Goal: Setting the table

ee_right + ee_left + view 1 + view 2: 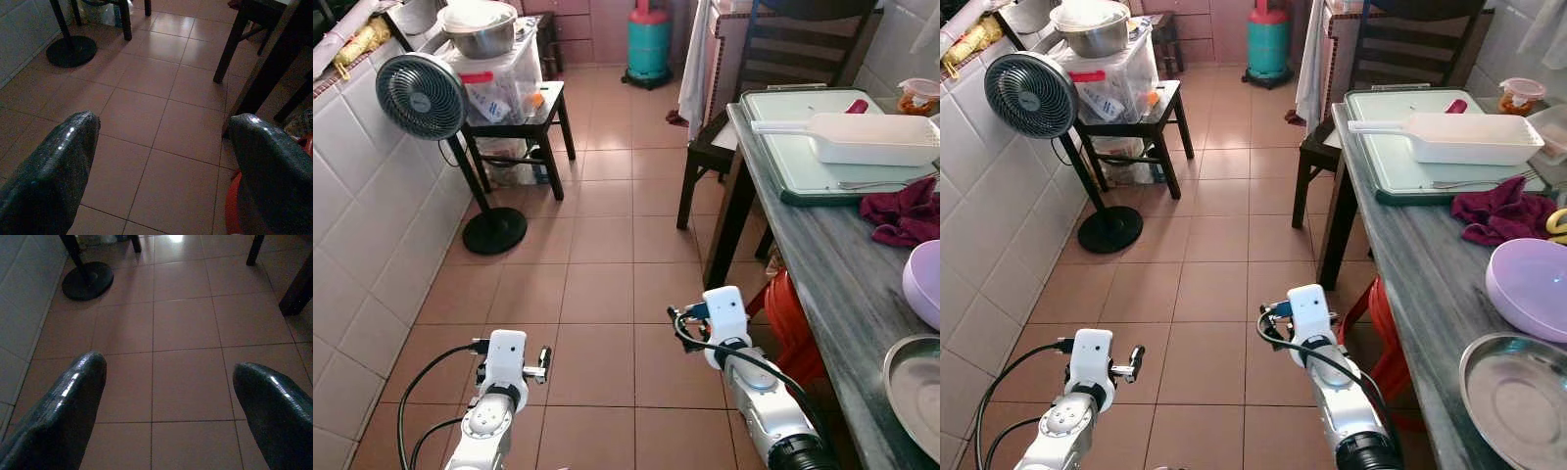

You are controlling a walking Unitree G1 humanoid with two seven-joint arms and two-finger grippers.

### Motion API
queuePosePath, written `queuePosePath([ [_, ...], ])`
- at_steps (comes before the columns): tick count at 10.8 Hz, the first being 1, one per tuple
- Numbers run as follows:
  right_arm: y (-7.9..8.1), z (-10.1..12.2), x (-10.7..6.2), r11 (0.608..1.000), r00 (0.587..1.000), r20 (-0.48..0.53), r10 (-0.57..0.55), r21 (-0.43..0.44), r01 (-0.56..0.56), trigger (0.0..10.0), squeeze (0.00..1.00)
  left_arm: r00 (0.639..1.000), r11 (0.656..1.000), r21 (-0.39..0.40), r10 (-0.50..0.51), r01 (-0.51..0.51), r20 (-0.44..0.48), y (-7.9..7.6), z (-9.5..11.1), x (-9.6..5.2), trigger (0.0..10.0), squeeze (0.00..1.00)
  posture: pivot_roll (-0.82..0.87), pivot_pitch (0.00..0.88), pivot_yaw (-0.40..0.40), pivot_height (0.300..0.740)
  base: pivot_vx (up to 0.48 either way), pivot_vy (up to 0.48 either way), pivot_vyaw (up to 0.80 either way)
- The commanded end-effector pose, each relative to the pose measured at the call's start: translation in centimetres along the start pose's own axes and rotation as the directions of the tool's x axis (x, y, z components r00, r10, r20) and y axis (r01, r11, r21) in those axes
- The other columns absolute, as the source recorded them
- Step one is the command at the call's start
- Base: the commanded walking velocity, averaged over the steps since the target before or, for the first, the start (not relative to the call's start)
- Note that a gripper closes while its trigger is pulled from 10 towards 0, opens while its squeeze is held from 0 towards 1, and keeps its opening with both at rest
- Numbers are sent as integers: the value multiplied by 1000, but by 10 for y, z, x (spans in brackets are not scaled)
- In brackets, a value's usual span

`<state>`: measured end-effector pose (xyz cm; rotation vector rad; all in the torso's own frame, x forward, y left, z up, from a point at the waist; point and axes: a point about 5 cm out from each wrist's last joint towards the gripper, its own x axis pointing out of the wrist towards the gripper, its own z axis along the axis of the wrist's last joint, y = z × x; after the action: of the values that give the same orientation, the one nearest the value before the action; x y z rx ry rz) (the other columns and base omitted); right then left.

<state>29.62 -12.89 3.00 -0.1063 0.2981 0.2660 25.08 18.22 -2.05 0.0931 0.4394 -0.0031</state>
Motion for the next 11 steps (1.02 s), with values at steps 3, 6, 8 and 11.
queuePosePath([
  [3, 2, 4, 2, 1000, 1000, 15, 12, -7, -12, 10000, 0, 1000, 1000, 15, 5, -5, 0, 3, -1, 0, 10000, 0, -81, 70, 45, 740, 0, 0, 0],
  [6, 2, 4, 2, 1000, 1000, 15, 12, -7, -12, 10000, 0, 1000, 1000, 15, 5, -5, 0, 3, -1, 0, 10000, 0, -81, 70, 45, 740, 0, 0, 0],
  [8, 2, 4, 2, 1000, 1000, 15, 12, -7, -12, 10000, 0, 1000, 1000, 15, 5, -5, 0, 3, -1, 0, 10000, 0, -81, 70, 45, 740, 0, 0, 0],
  [11, -23, -93, -39, 996, 929, -358, -87, -25, 84, 10000, 0, 955, 988, 150, 3, 44, -298, 15, -61, -23, 10000, 0, -77, 40, 47, 740, 0, 0, 0],
])
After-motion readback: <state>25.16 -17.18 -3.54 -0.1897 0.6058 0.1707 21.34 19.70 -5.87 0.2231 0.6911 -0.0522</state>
